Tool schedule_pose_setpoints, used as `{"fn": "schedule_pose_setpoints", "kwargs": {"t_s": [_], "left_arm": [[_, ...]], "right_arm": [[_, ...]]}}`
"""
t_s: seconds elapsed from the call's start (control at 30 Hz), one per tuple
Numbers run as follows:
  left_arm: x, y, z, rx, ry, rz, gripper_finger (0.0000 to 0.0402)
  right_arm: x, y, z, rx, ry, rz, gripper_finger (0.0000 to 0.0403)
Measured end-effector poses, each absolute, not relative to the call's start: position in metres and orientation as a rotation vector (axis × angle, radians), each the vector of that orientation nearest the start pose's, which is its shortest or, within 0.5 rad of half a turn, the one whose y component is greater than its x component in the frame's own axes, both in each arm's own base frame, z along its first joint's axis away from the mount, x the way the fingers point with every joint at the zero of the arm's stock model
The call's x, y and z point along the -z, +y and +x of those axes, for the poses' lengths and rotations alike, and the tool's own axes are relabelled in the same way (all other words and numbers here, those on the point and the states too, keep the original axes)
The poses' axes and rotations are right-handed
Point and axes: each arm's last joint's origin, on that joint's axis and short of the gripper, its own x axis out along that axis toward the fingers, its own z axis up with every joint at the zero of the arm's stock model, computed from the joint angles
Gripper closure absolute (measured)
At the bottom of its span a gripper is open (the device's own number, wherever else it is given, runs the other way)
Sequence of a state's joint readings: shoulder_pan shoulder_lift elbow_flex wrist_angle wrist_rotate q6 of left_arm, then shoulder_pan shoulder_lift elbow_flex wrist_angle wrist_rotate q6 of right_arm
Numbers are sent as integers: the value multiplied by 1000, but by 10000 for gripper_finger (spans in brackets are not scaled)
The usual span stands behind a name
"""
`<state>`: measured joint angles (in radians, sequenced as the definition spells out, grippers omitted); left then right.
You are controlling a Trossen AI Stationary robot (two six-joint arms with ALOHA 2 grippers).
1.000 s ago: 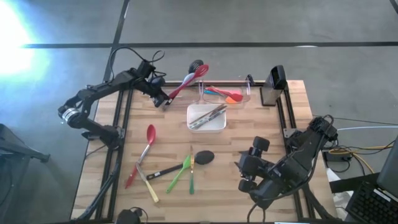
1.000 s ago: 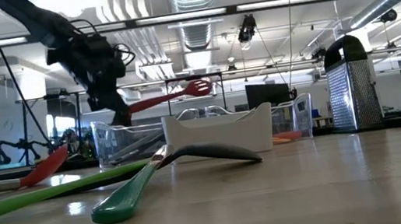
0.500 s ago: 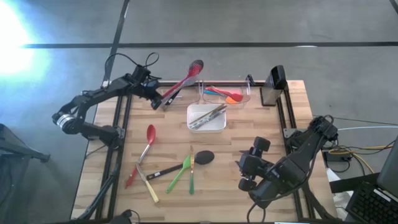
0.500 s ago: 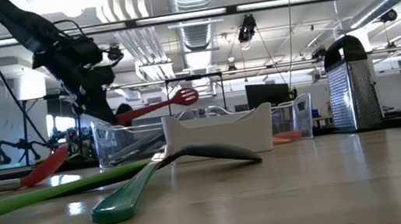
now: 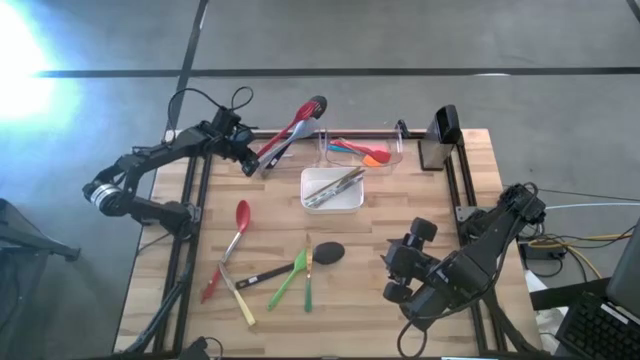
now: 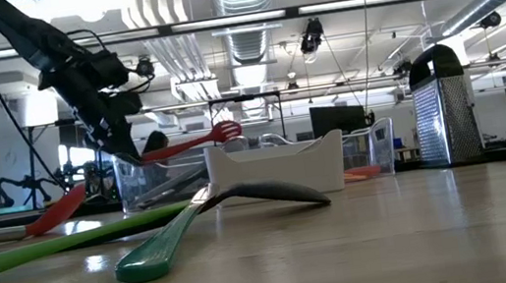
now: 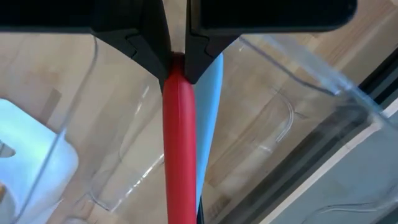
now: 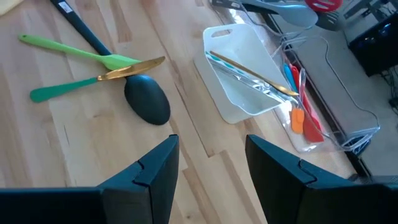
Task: Pick & Place Kitchen Items
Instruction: Put the red serving spoon into the left transparent bin, then put the green table knife into the white bin
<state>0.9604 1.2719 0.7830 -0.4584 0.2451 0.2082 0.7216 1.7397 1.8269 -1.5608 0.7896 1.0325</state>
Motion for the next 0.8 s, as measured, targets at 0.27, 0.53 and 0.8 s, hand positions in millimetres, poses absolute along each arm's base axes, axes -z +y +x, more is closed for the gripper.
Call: {"fn": "schedule_pose_setpoints", "kwargs": {"t_s": [0.27, 0.53, 0.8], "left_arm": [[-210, 199, 146, -621, 880, -363, 368], [-212, 199, 146, -628, 874, -371, 248], [-235, 200, 151, -540, 755, -454, 209]], "right_arm": [[-358, 190, 248, 555, 848, -90, 225], [-358, 190, 248, 554, 849, -95, 225], [-358, 190, 248, 555, 848, -95, 225]]}}
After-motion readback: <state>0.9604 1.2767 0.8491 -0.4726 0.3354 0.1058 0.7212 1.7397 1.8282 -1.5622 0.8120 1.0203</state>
